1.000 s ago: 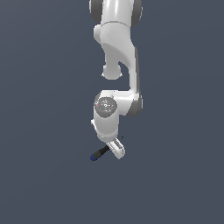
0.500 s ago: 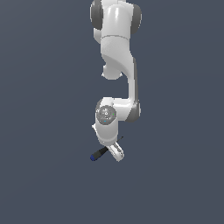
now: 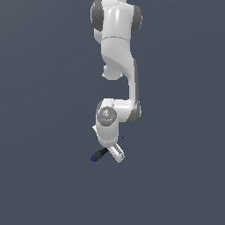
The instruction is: Pick up the object and move it to a goal position.
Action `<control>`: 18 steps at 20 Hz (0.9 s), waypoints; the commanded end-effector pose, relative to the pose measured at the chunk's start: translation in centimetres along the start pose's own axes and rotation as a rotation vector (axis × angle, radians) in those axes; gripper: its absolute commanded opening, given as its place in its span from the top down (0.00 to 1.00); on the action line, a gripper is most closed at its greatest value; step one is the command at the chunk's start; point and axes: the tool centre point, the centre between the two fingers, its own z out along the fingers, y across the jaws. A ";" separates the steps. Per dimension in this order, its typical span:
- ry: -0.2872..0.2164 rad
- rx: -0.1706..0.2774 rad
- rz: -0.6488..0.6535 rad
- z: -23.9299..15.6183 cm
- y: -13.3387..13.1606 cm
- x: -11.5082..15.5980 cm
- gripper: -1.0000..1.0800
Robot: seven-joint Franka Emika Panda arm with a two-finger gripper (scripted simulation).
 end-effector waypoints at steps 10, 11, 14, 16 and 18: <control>0.000 0.000 0.000 -1.4 0.6 1.2 1.00; 0.000 0.000 0.000 -1.9 0.8 1.6 1.00; 0.000 0.000 0.000 -3.7 1.6 3.1 1.00; 0.000 0.000 0.000 -5.2 2.2 4.4 1.00; 0.000 0.000 0.000 -6.7 2.8 5.7 1.00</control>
